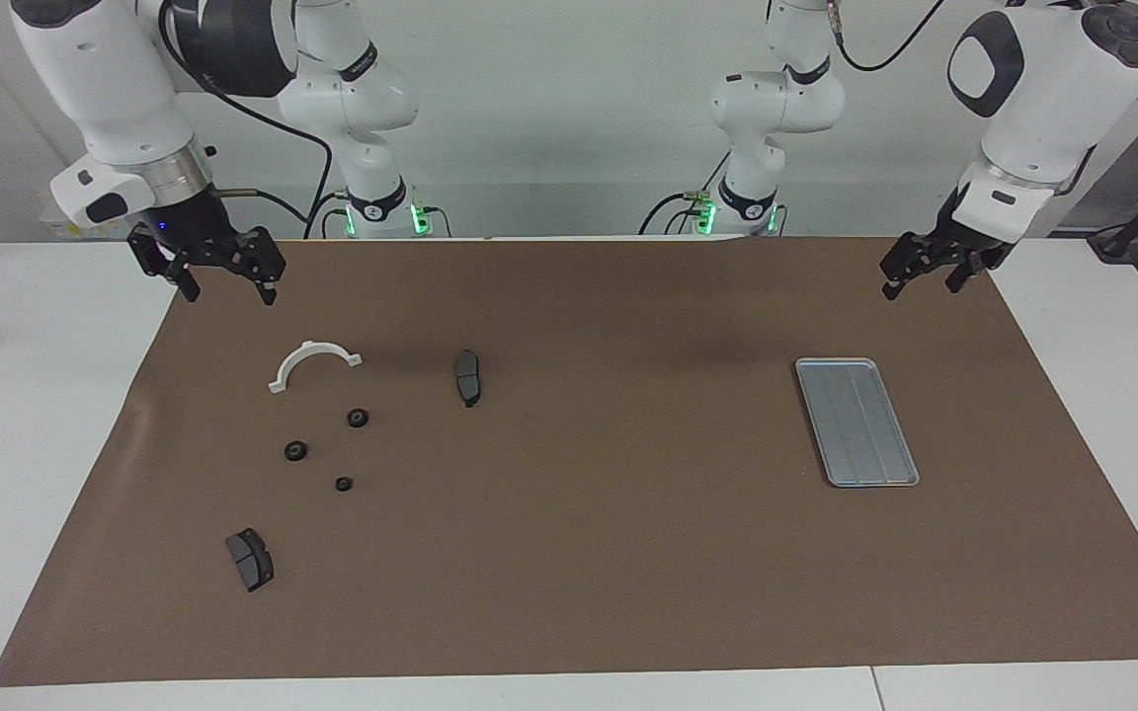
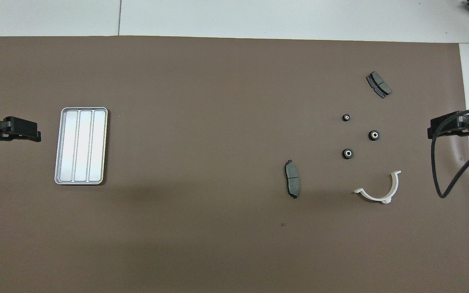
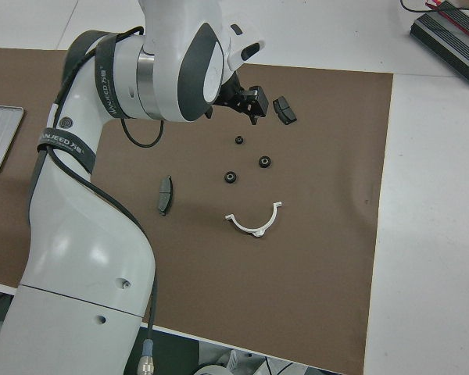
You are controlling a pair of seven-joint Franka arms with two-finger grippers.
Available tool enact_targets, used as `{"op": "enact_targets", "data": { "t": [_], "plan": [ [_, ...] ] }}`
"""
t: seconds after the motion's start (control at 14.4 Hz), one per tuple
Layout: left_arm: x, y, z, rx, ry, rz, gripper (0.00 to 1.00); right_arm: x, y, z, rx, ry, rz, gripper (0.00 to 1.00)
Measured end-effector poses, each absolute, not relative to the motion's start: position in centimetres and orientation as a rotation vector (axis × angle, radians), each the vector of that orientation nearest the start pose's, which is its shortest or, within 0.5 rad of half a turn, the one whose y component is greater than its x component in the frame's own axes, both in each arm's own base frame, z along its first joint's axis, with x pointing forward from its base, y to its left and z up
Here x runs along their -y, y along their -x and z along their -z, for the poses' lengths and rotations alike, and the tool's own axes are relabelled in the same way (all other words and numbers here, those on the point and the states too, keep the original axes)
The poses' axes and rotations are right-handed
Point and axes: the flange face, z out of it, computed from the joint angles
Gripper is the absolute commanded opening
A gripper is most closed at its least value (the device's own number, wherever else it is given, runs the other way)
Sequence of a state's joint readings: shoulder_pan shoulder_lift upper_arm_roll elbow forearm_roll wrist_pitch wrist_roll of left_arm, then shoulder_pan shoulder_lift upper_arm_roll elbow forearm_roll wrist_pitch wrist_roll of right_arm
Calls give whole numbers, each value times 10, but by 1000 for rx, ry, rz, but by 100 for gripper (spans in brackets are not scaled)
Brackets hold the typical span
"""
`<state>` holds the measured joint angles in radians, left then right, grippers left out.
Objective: Pick bearing gear from pile to tray
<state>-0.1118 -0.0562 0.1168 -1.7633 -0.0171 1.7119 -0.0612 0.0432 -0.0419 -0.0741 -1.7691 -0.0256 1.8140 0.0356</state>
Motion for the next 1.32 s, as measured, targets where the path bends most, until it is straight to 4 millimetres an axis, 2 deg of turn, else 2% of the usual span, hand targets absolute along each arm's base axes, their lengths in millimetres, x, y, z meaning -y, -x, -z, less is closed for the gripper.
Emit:
{"op": "enact_targets", "data": {
  "t": [0.14,0.49,0.63,0.76,0.9,1.18,1.32],
  "plan": [
    [-3,-545,-576,108,3163,6,100,28,-565,-535,-34,3163,154,100],
    [-3,-545,-576,108,3163,6,100,48,-605,-418,100,3135,105,100],
    [-3,-545,-576,108,3163,6,100,58,-615,-378,183,3136,111,100],
    [-3,-545,-576,108,3163,6,100,58,-620,-347,260,3138,122,100],
    [-3,-545,-576,108,3163,6,100,54,-619,-325,288,3137,113,100],
    [-3,-545,-576,108,3163,6,100,52,-617,-305,325,3135,102,61],
    [-3,-545,-576,108,3163,6,100,47,-615,-299,341,3132,94,58]
  ]
}}
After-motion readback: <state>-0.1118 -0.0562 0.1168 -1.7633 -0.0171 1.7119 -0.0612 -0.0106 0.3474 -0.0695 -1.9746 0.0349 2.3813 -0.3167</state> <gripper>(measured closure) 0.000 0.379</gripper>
